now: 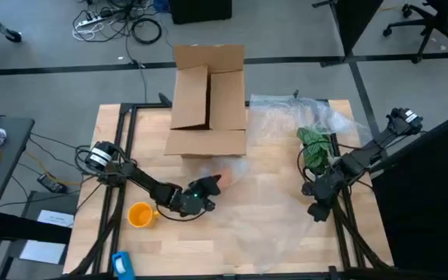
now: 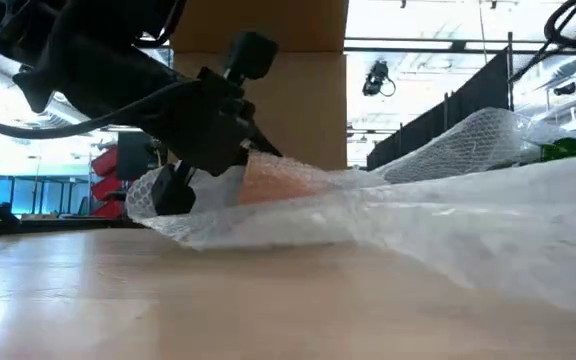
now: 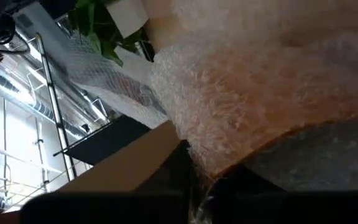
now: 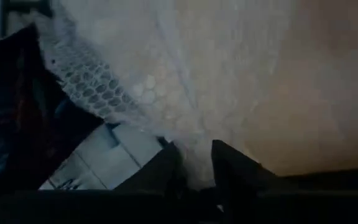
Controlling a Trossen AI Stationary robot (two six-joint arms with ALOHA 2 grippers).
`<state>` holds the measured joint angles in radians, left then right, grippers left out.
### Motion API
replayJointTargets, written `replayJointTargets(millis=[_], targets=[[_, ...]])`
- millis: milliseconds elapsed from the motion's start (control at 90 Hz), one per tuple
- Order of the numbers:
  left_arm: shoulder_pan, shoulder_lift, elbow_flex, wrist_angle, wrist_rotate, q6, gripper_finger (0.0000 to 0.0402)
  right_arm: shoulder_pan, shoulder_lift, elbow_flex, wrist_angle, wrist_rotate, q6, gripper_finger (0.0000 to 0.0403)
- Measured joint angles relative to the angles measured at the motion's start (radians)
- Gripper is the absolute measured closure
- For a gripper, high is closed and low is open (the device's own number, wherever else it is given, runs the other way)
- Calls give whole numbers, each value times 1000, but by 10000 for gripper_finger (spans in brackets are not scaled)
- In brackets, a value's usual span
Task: Wrap mug
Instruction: Wrap the orange cup with the bubble wrap
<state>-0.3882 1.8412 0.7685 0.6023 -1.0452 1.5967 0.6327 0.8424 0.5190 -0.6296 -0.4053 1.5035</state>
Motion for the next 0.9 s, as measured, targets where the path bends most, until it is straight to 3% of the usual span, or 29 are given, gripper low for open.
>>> replayJointTargets(millis=[122,222,367,522,611,900], targets=[[1,0,0,4,-5,0,392,16,43,0,36,-48,79,267],[5,0,0,0,-9,22,392,12,63,-1,197,-53,102,227],[8,0,0,26,-5,150,395,-16,71,-1,478,68,30,171],[9,-2,0,36,51,211,397,-48,69,-1,576,148,-49,126],[9,-2,0,34,85,258,397,-92,68,-1,584,214,-176,113],[28,-2,0,59,126,396,398,-287,163,-1,651,663,-853,94]])
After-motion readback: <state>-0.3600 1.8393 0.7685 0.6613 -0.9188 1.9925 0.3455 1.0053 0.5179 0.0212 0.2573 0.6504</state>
